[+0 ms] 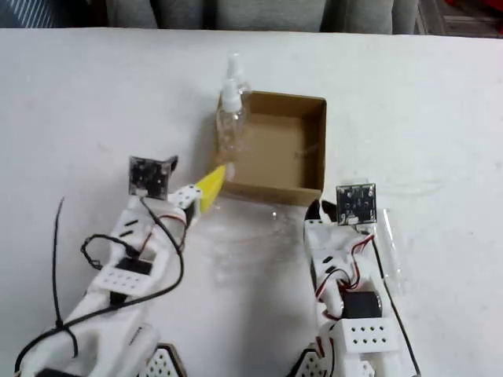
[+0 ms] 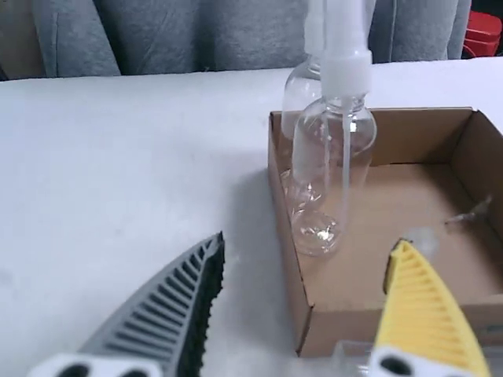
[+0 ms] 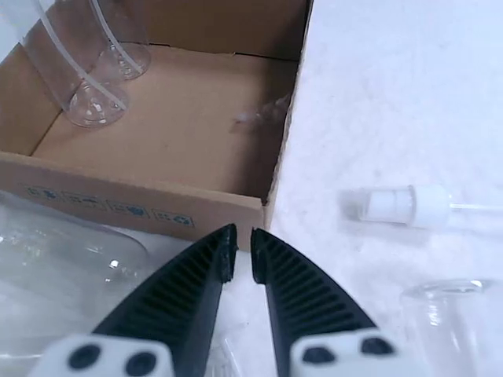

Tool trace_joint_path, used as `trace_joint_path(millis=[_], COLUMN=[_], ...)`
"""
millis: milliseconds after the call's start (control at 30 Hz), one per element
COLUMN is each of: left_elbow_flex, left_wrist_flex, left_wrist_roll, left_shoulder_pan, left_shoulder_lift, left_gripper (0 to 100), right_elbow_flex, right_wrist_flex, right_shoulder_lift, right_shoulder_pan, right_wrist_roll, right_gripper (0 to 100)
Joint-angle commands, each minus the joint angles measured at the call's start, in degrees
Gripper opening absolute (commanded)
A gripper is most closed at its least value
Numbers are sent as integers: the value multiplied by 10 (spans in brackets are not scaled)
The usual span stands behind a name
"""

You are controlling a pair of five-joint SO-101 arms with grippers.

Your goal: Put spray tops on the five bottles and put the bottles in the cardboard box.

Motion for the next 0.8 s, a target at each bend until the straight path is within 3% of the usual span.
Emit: trace_joint_path(millis=[0,267,567,767], left_elbow_flex=[-4,-8,-119,-197], left_wrist_flex=[87,285,622,733], left_wrist_roll=[8,9,9,9], left_shoulder_pan=[-20,-17,-20,-16], left_shoulder_lift=[-58,-213,-366,-419], left_gripper=[309,308,308,308], right_elbow_flex=[7,7,7,7], right_wrist_flex=[14,17,20,22], right_shoulder_lift=[-3,-8,-8,-7], right_shoulder_pan=[9,56,79,95], right_wrist_roll=[7,7,7,7], right_gripper=[17,17,18,18])
